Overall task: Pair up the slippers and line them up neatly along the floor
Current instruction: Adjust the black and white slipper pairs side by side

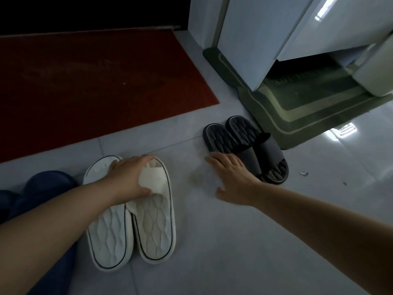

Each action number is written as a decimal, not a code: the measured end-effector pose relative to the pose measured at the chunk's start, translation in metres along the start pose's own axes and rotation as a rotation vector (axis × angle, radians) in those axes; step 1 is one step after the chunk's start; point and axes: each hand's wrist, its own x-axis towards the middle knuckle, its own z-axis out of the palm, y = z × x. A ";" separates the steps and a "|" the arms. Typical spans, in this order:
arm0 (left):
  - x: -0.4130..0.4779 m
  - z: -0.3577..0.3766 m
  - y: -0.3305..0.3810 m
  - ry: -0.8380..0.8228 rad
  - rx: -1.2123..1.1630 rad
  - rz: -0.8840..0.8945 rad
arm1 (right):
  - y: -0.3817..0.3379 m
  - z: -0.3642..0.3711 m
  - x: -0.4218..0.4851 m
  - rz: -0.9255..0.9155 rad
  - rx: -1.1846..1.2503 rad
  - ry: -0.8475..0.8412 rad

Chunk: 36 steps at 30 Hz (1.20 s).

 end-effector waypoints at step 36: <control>0.013 0.029 0.028 0.174 -0.098 -0.227 | 0.135 -0.050 0.017 0.200 -0.183 -0.313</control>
